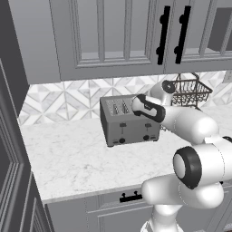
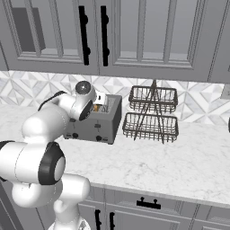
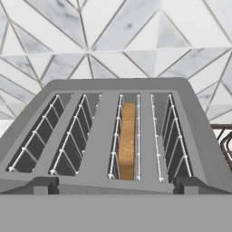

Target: Start the toaster. Once the lever pops up, take the bread to the plate on the dining counter.

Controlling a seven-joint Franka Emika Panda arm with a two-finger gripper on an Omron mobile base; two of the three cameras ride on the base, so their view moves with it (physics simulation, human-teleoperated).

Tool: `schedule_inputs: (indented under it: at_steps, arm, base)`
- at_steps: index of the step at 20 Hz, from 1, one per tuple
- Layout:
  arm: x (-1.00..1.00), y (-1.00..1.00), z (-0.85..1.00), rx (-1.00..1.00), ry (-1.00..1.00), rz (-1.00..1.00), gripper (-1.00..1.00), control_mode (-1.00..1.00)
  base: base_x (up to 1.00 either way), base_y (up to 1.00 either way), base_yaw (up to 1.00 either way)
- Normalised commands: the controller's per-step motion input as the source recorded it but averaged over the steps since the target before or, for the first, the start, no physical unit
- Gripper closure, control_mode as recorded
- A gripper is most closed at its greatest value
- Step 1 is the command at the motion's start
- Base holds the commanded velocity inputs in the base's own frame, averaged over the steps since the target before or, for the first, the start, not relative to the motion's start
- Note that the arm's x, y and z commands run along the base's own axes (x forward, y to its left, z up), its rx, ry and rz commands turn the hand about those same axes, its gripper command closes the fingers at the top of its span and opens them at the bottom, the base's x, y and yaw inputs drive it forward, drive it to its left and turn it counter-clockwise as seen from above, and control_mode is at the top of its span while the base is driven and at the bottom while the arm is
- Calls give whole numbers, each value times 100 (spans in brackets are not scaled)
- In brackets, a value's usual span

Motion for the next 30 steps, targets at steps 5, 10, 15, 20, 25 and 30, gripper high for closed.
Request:
schedule_inputs:
  at_steps: [5,10,15,20,25,30]
  arm:
    - [0,0,0,0,0,0,-100,-100]
    - [0,0,0,0,0,0,-100,-100]
    - [0,0,0,0,0,0,-100,-100]
    - [0,0,0,0,0,0,-100,-100]
    - [0,0,0,0,0,0,-100,-100]
    - [0,0,0,0,0,0,-100,-100]
  base:
    - [0,0,0]
    - [0,0,0]
    - [0,0,0]
    - [0,0,0]
    - [0,0,0]
    - [0,0,0]
